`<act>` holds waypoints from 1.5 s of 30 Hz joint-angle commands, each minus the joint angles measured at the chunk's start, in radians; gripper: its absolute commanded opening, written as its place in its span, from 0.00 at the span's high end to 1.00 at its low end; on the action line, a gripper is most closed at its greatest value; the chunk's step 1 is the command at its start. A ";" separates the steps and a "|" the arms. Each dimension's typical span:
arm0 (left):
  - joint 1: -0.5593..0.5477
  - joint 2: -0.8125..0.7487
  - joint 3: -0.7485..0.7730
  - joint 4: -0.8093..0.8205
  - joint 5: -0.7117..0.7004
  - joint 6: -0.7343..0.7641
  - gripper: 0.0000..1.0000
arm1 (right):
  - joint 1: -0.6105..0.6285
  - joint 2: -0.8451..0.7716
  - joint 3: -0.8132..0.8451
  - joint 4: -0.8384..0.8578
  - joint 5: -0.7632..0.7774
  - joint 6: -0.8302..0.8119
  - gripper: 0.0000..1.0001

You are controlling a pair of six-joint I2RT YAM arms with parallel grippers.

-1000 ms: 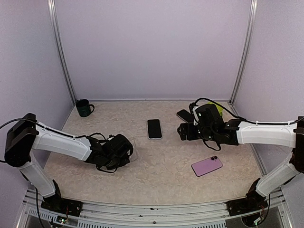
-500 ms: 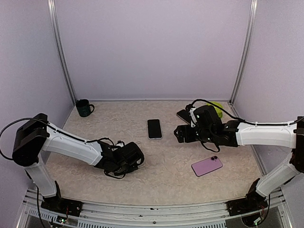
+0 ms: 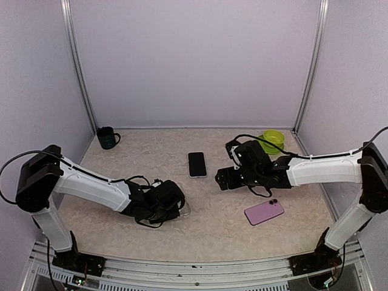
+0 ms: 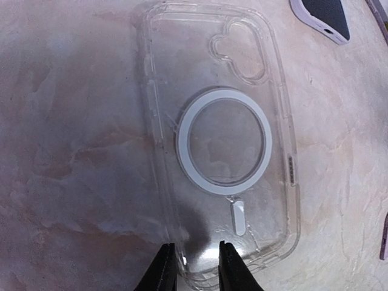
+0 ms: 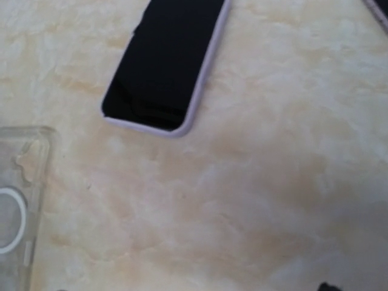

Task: Put the phone into the phone case
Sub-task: Place the phone case at the center of the board, then adjust the phone case at the center of the board.

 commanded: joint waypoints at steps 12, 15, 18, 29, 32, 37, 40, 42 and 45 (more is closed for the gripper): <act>-0.010 -0.369 -0.153 0.045 -0.182 0.027 0.47 | 0.114 0.268 0.222 -0.005 0.019 -0.043 0.14; -0.009 -0.472 -0.193 0.025 -0.246 0.021 0.44 | 0.133 0.322 0.269 -0.009 0.003 -0.049 0.14; -0.002 -0.557 -0.239 0.021 -0.276 0.017 0.42 | 0.157 0.385 0.330 -0.028 -0.003 -0.061 0.15; 0.008 -0.609 -0.313 0.037 -0.264 -0.025 0.42 | 0.200 0.578 0.523 -0.105 0.004 -0.099 0.32; 0.009 -0.601 -0.314 0.039 -0.264 -0.025 0.42 | 0.200 0.604 0.546 -0.125 0.006 -0.110 0.40; 0.012 -0.603 -0.327 0.044 -0.267 -0.030 0.42 | 0.200 0.621 0.556 -0.134 -0.011 -0.129 0.54; 0.012 -0.608 -0.335 0.048 -0.267 -0.034 0.42 | 0.200 0.627 0.557 -0.135 -0.027 -0.144 0.64; 0.014 -0.609 -0.337 0.046 -0.267 -0.036 0.42 | 0.200 0.629 0.556 -0.135 -0.041 -0.155 0.72; 0.015 -0.612 -0.341 0.047 -0.267 -0.040 0.42 | 0.200 0.627 0.556 -0.133 -0.069 -0.169 0.82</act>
